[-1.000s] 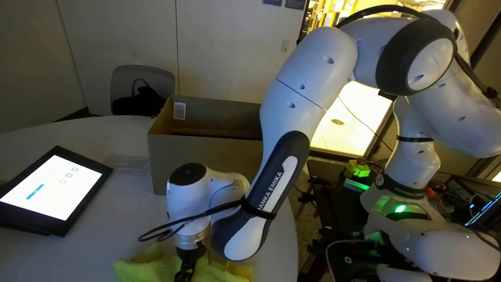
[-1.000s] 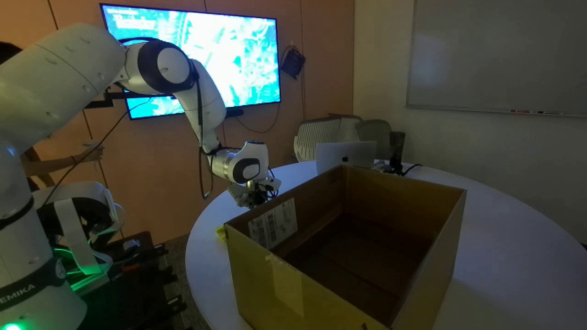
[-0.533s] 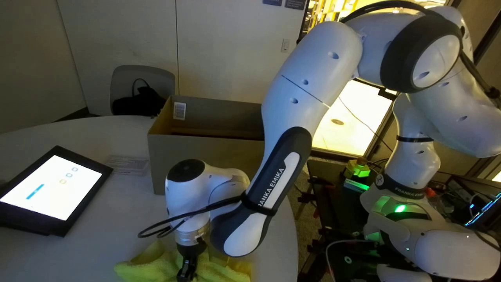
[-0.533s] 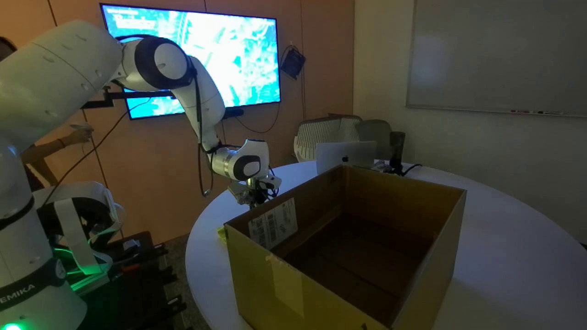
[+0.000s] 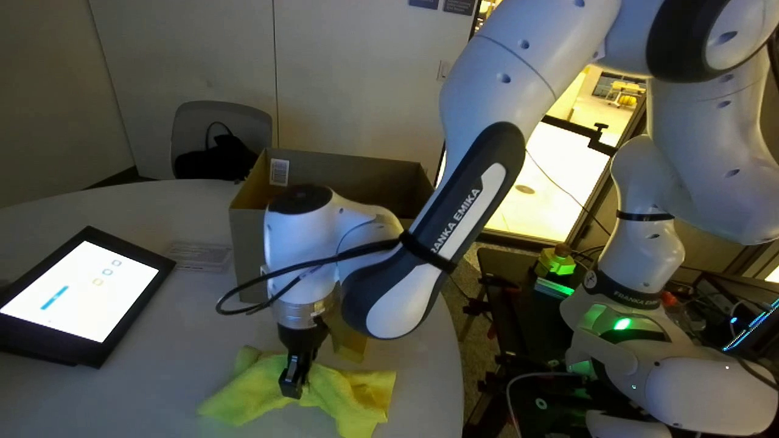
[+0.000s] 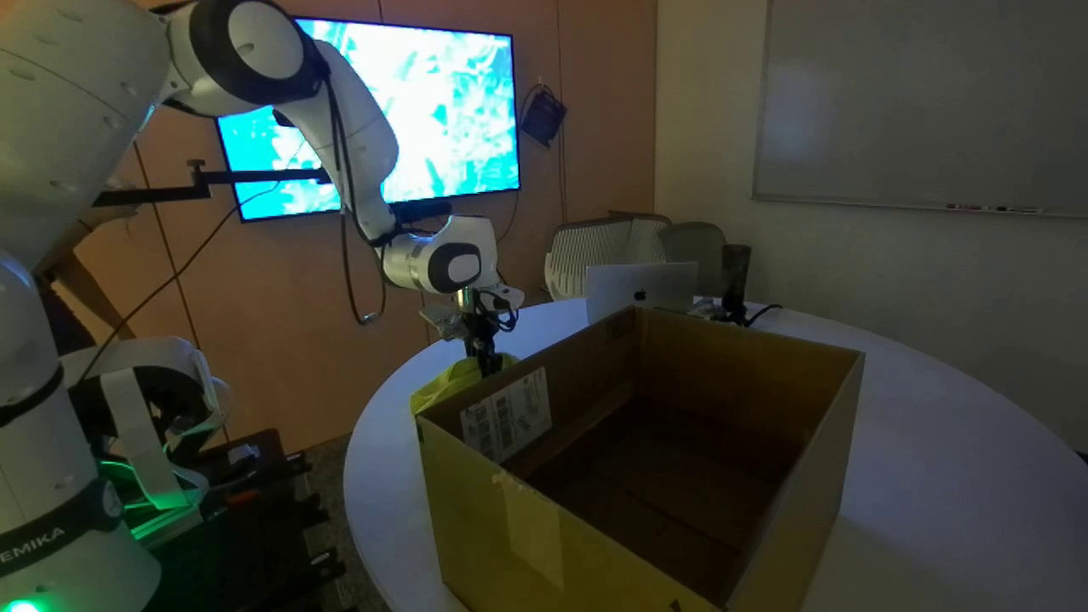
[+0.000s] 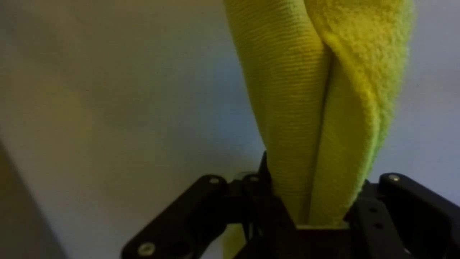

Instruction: Put the marker on the towel, fold the towel, and then put the folded towel in the box

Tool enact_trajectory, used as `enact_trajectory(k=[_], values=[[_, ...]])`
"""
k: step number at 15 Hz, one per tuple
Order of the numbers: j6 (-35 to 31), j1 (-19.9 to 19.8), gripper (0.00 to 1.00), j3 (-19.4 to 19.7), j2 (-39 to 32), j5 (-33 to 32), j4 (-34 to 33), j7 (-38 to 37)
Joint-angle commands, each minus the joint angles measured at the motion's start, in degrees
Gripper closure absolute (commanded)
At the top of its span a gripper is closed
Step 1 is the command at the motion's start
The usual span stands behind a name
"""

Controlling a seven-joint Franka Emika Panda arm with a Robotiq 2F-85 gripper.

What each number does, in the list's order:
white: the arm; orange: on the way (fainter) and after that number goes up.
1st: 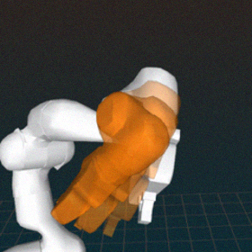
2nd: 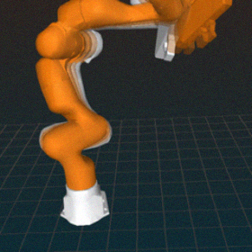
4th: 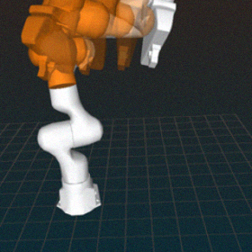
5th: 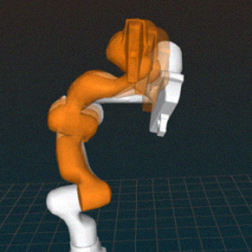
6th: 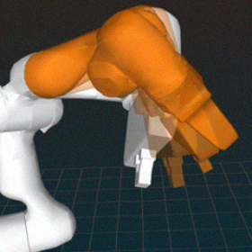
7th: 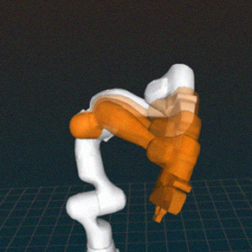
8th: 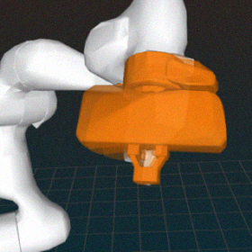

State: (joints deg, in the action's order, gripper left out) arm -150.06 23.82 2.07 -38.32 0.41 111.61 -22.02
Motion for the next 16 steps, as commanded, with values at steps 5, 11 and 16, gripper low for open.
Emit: enact_trajectory(k=[5, 11, 16], values=[[-1.7, 0.32, 0.97, 7.89, 18.64, -11.78, 10.94, -9.7], [-1.76, -7.06, 0.97, 13.07, 30.99, -24.31, 12.99, -19.79], [-0.83, -19.38, 0.97, 9.89, 40.73, -15.7, 13.22, -11.93]])
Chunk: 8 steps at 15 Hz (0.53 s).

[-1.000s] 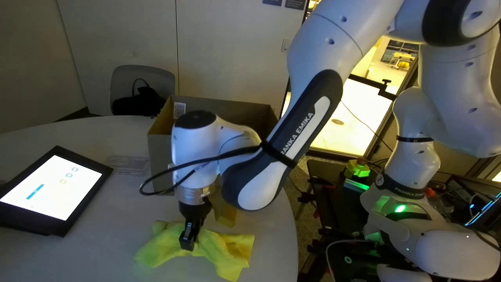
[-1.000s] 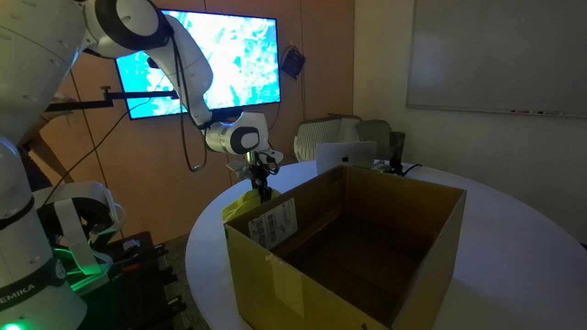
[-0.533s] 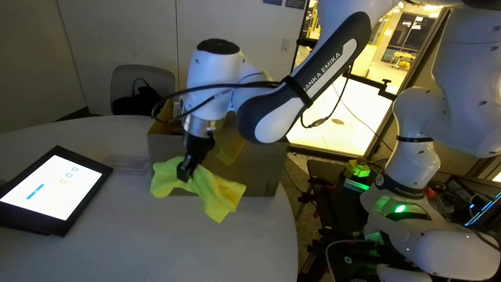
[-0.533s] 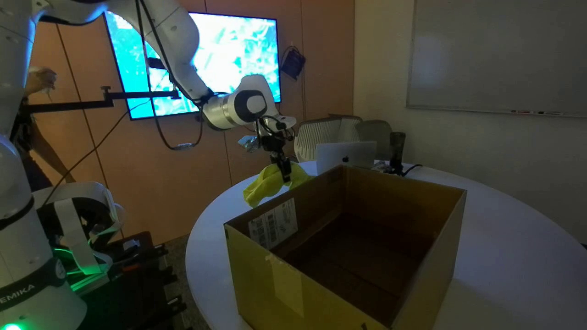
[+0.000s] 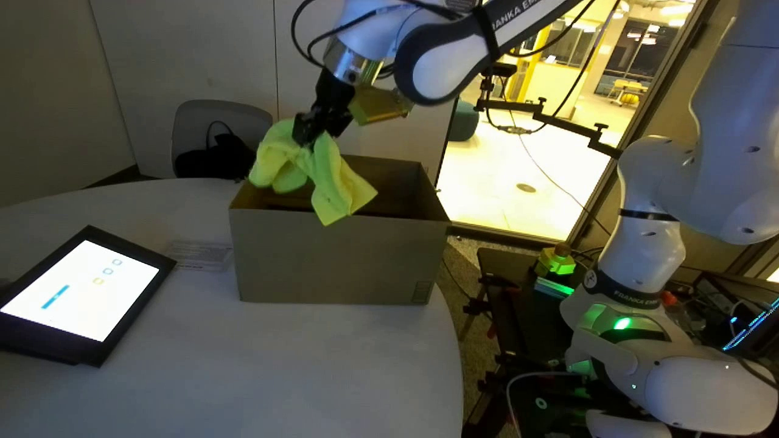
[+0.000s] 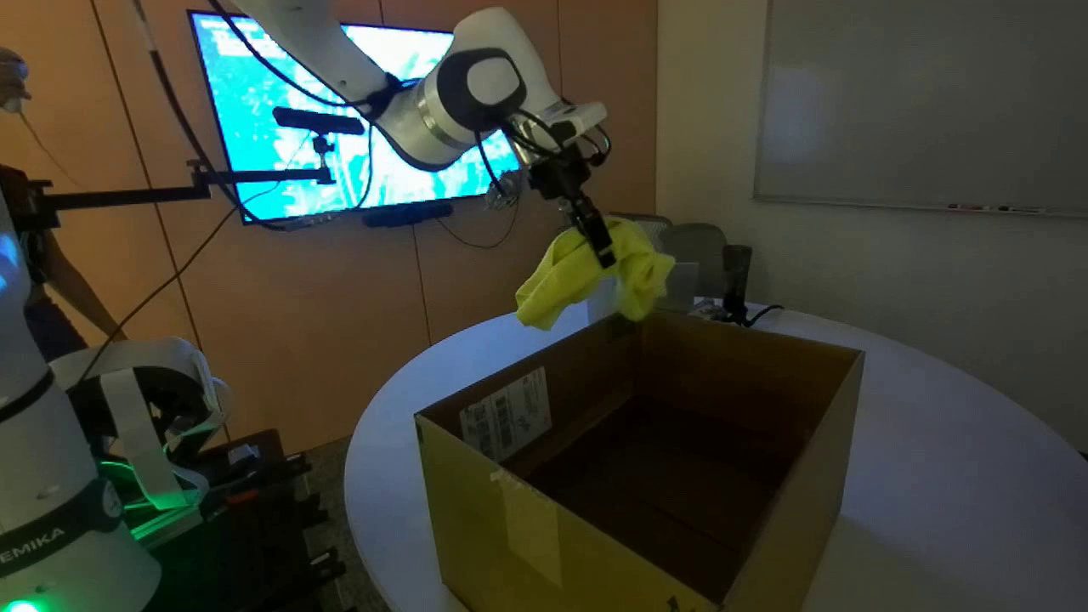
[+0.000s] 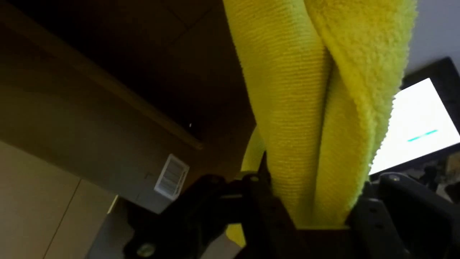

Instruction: Put the marker on the towel, fold the towel, and then put the folded towel in the box

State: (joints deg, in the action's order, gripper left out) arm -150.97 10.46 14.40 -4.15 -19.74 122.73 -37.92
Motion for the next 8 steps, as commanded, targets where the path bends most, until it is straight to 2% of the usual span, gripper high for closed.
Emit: enact_trajectory(k=[1, 5, 8], values=[[0.66, -8.16, 0.97, -2.61, 7.13, 7.38, 1.5, 6.42], [-1.5, -14.45, 0.97, -2.28, 4.74, 12.16, 1.09, 12.07], [-2.18, -16.64, 0.96, -2.37, 0.74, 17.51, 2.71, 20.57]])
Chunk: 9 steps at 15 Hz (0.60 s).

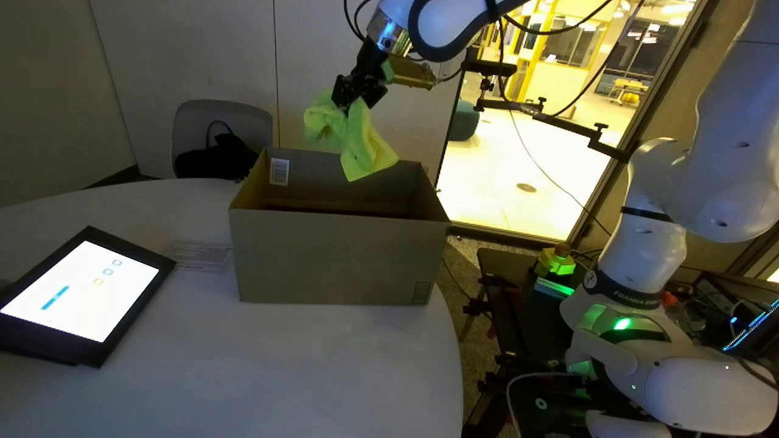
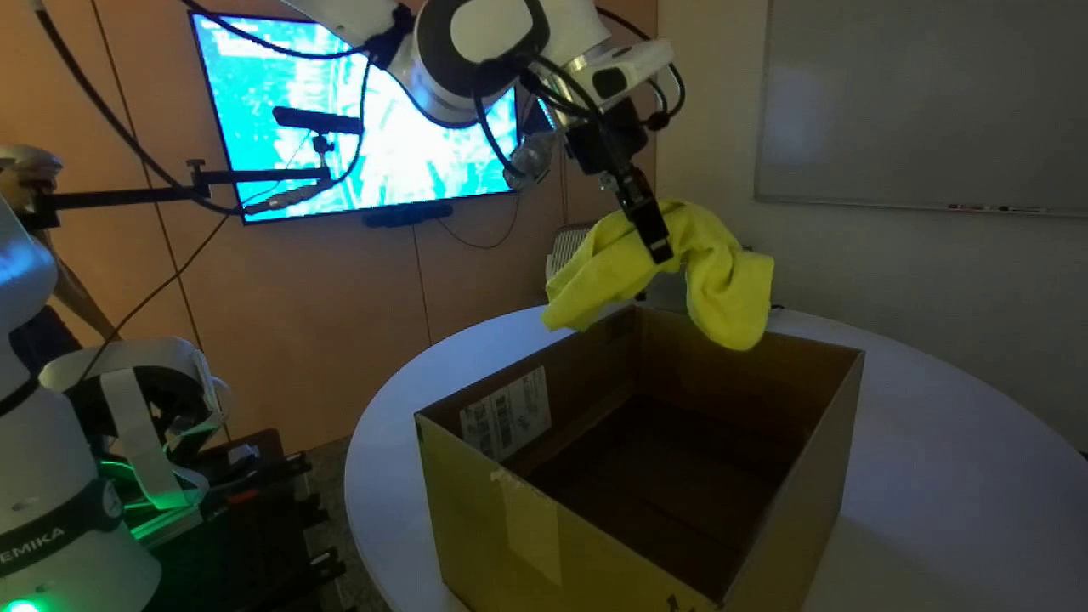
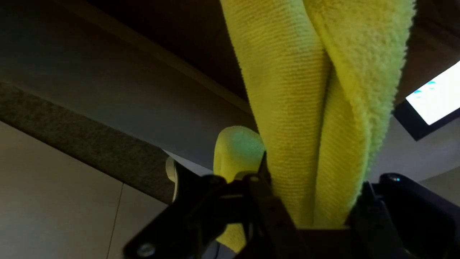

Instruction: Put the marker on the towel, fold the towel, and then put the folded towel in the box

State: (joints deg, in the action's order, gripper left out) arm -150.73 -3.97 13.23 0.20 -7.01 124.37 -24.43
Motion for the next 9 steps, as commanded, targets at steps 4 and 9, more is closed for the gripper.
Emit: enact_trajectory(k=[4, 9], values=[[-1.65, -3.67, 0.96, -2.42, -10.84, 8.83, 2.38, 18.19], [-2.81, -6.32, 0.96, -3.79, -22.06, 9.74, 0.08, 24.17]])
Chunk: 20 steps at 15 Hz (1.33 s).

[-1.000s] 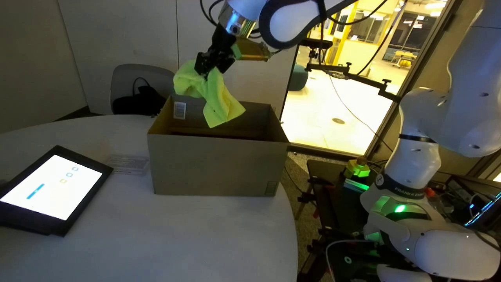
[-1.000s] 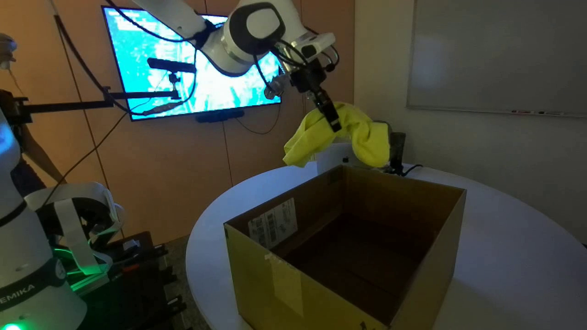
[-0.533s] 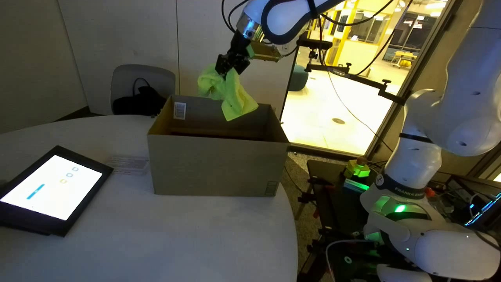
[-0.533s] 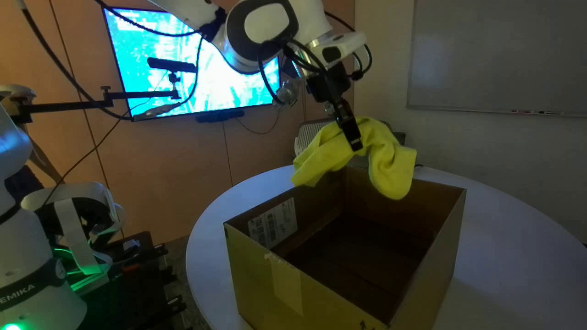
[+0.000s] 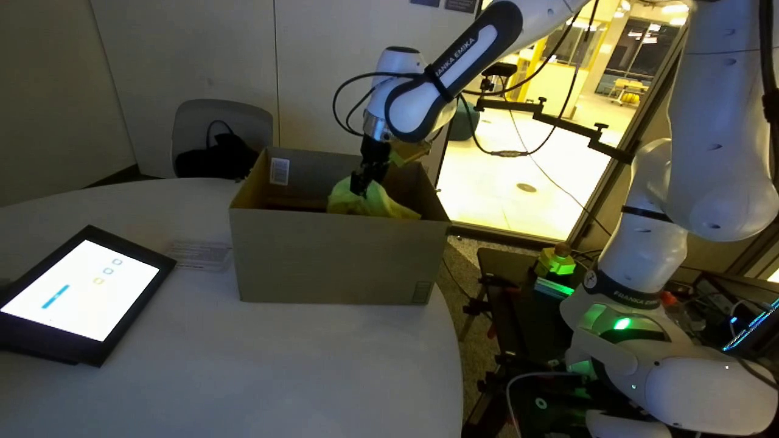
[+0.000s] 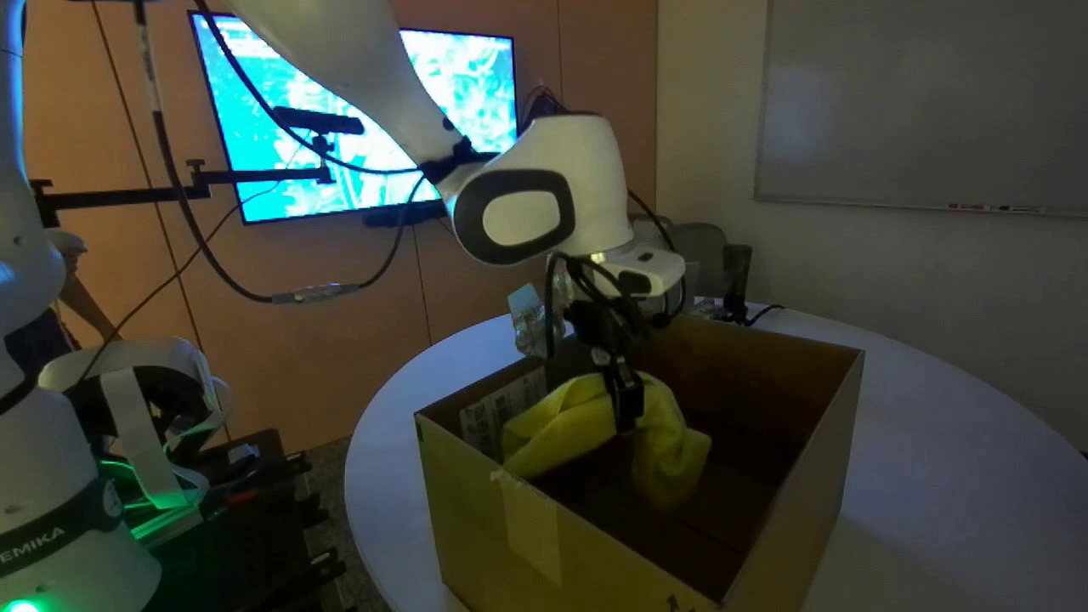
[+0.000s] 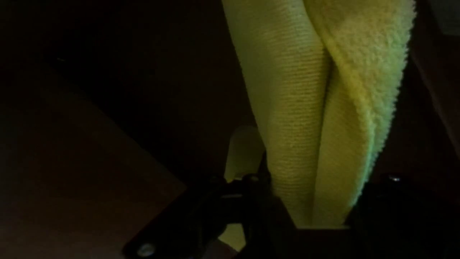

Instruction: Put the marker on the towel, fold the towel, and then put the folded towel in the box

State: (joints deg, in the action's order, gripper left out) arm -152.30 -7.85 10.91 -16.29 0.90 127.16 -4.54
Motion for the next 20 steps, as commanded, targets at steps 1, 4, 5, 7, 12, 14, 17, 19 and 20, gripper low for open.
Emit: enact_trajectory(k=[1, 4, 5, 7, 12, 14, 17, 19, 20], values=[[-1.04, -3.16, 0.96, -1.82, -7.34, 2.02, -3.22, 5.14], [-1.17, -4.69, 0.96, -2.53, -11.61, 1.78, -4.99, 6.58], [-1.1, -5.01, 0.96, -2.73, -12.7, 1.66, -5.66, 6.75], [-0.92, -5.31, 0.95, -2.96, -14.44, 1.4, -6.84, 6.71], [-1.56, -5.55, 0.51, -3.69, -14.56, 1.73, -7.73, 6.57], [-2.11, -5.62, 0.34, -3.82, -12.35, 1.78, -6.86, 6.78], [0.16, -5.94, 0.11, -4.13, -6.84, 2.04, -4.67, 7.78], [5.33, -7.69, 0.0, -5.98, -1.38, 4.65, -3.39, 10.63], [9.22, -8.7, 0.0, -7.03, 2.0, 6.98, -2.77, 12.94]])
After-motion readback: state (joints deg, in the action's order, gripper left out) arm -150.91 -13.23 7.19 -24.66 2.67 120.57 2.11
